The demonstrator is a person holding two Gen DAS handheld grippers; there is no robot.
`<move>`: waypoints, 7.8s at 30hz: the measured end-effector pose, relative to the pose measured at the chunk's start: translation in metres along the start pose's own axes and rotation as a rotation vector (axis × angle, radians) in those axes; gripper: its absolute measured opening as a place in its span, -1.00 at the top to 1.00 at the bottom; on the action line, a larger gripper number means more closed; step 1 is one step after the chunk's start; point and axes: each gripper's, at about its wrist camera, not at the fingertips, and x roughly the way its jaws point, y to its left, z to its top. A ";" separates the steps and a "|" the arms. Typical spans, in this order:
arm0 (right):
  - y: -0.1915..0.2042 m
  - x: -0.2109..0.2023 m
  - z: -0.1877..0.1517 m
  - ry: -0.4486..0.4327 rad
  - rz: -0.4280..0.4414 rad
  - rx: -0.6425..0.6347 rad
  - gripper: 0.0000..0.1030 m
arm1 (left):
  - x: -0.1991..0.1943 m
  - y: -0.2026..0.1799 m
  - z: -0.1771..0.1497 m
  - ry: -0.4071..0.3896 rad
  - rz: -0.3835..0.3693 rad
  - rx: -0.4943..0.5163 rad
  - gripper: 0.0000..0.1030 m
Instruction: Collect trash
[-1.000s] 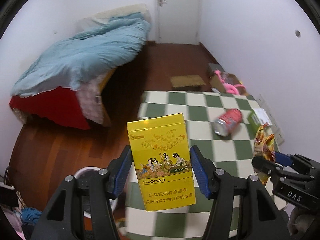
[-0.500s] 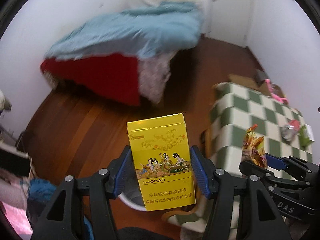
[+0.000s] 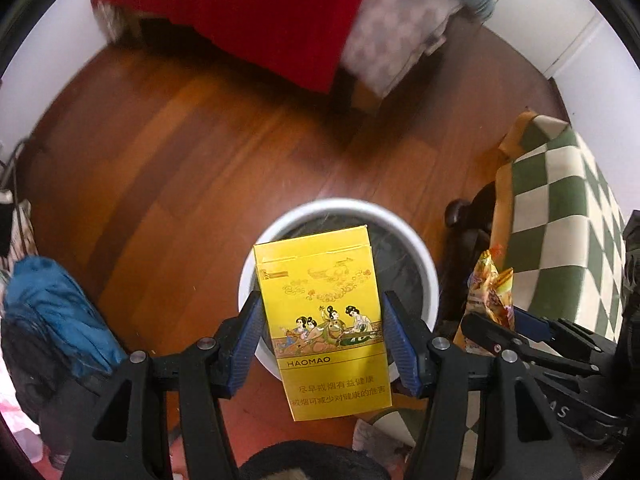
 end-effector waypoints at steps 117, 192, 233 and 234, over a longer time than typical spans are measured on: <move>-0.608 -0.288 -0.136 -0.107 -0.255 0.696 -0.52 | 0.011 -0.629 -0.078 -0.036 0.082 1.161 -0.38; -0.002 0.020 0.003 0.112 0.016 0.090 -1.00 | -0.001 0.035 0.005 0.077 -0.110 -0.132 -0.92; 0.038 -0.356 -0.168 -0.218 0.207 -0.215 -1.00 | -0.301 -0.031 -0.145 -0.294 -0.119 0.018 -0.92; 0.040 -0.364 -0.170 -0.222 0.218 -0.221 -1.00 | -0.309 -0.031 -0.147 -0.306 -0.131 0.016 -0.92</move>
